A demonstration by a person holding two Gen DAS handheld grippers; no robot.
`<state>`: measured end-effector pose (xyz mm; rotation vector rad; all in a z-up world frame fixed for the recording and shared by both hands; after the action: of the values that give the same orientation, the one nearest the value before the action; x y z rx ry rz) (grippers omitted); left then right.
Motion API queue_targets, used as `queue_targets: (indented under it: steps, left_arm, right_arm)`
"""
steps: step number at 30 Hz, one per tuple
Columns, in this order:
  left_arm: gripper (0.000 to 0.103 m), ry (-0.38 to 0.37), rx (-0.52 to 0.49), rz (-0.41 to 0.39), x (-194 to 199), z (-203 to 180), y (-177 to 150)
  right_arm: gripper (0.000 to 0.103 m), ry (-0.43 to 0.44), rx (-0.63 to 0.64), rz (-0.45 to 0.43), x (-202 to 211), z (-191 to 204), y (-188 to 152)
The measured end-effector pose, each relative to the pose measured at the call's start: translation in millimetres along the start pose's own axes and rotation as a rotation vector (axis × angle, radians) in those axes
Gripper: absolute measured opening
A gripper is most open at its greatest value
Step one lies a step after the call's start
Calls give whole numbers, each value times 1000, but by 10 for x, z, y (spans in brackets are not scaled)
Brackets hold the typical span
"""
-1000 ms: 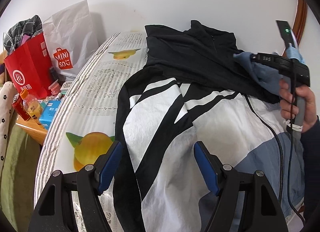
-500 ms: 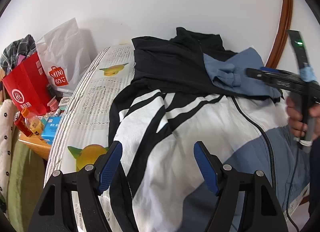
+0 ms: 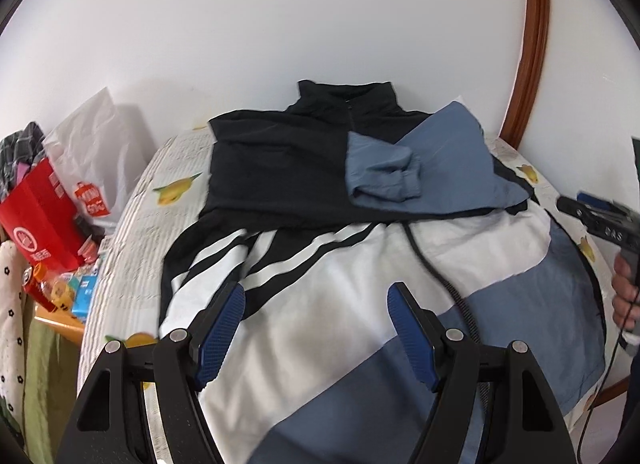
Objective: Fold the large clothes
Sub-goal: 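Carry the blue sleeve with the right tool across the jacket front and release, then grasp the blue sleeve cuff with the left tool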
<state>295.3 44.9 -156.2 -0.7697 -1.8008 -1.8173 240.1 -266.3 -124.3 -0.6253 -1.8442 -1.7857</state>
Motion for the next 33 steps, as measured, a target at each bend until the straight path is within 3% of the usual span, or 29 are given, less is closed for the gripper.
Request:
queue_targets:
  steps: [2,7,12,21,26,30,33]
  left_arm:
    - [72,0,-13,0,-33,-92,68]
    - [72,-10,-63,-5,-124,-327,277]
    - [72,-33,-96,-1,-328,-568,485]
    - [72,-85,-149,50,-903,-959,724]
    - [72,-78,-198,77,-1256,-1122,823]
    - [72,-26,-265,87,-1593,-1211,827]
    - [72,10,-293,138,-1842,-1235,733]
  right_arm:
    - [63,-10,-36,16,30,-168,-51]
    - [54,9,-74,67,28,-373,-180]
    - [54,5,-64,78,4,-471,-171]
    - [54,-17,-63,52,-228,-748,173]
    - [54,-6,-87,51,-447,-846,286]
    - [54,6,-94,50,-609,-908,312]
    - [54,9,-103,70,-743,-963,280]
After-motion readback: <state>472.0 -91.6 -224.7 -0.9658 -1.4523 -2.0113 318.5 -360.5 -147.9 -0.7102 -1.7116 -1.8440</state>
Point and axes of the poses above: each gripper's, at about its wrist camera, not at the fingertips, and x roughly against the way its jaws point, z to its left, y to its top, the point moved 9 cm from there along -x, roughly the way its jaws point, and after that the axes turned 3 degrees about -z, right-handed, at the moved point
